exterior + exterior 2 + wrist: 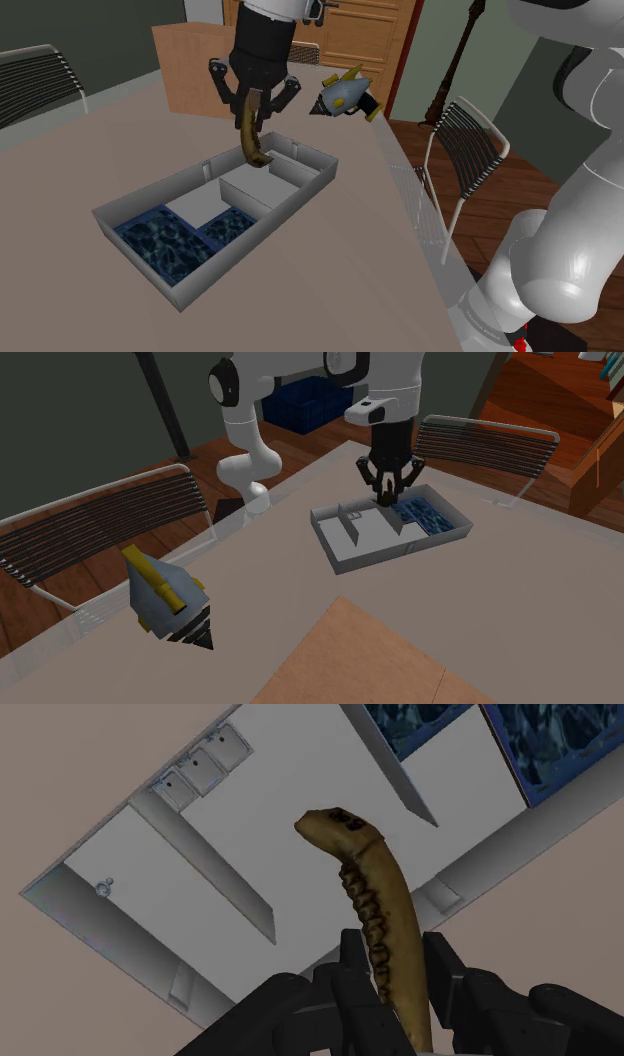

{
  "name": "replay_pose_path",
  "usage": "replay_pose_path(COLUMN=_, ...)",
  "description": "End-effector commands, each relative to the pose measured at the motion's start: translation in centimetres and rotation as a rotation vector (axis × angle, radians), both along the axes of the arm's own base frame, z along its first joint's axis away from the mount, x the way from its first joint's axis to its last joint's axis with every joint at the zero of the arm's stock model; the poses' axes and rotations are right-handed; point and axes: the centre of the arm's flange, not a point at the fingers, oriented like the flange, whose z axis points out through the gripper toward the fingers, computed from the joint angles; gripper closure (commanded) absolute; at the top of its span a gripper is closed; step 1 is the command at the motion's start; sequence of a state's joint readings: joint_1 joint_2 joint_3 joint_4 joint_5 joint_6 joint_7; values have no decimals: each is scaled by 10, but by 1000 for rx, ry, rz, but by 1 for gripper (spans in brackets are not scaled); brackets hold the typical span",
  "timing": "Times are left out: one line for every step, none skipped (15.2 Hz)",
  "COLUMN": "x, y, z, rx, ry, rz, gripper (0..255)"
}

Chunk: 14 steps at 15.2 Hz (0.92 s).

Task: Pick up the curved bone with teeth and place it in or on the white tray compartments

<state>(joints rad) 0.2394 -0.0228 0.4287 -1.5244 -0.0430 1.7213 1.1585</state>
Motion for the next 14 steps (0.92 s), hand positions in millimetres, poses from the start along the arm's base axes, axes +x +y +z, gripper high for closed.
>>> replay_pose_path(x=-14, y=25, z=1, rx=0, ry=0, rz=-2, gripper=255)
replay_pose_path(x=-21, y=36, z=2, rx=0, ry=0, rz=-2, gripper=255)
replay_pose_path(x=-27, y=47, z=2, rx=0, ry=0, rz=-2, gripper=255)
replay_pose_path(x=-27, y=47, z=-3, rx=0, ry=0, rz=-2, gripper=255)
replay_pose_path(x=-27, y=47, z=-9, rx=0, ry=0, rz=-2, gripper=255)
replay_pose_path(x=-27, y=47, z=-14, rx=0, ry=0, rz=-2, gripper=255)
replay_pose_path(x=-27, y=47, z=-19, rx=0, ry=0, rz=-2, gripper=255)
replay_pose_path(x=-27, y=47, z=-25, rx=0, ry=0, rz=-2, gripper=255)
replay_pose_path(x=-27, y=47, z=-30, rx=0, ry=0, rz=-2, gripper=255)
replay_pose_path(x=-27, y=47, z=-35, rx=0, ry=0, rz=-2, gripper=255)
replay_pose_path(x=-27, y=47, z=-40, rx=0, ry=0, rz=-2, gripper=255)
replay_pose_path(x=-27, y=47, z=-46, rx=0, ry=0, rz=-2, gripper=255)
replay_pose_path(x=-27, y=47, z=-51, rx=0, ry=0, rz=-2, gripper=255)
replay_pose_path(x=-27, y=47, z=-56, rx=0, ry=0, rz=-2, gripper=255)
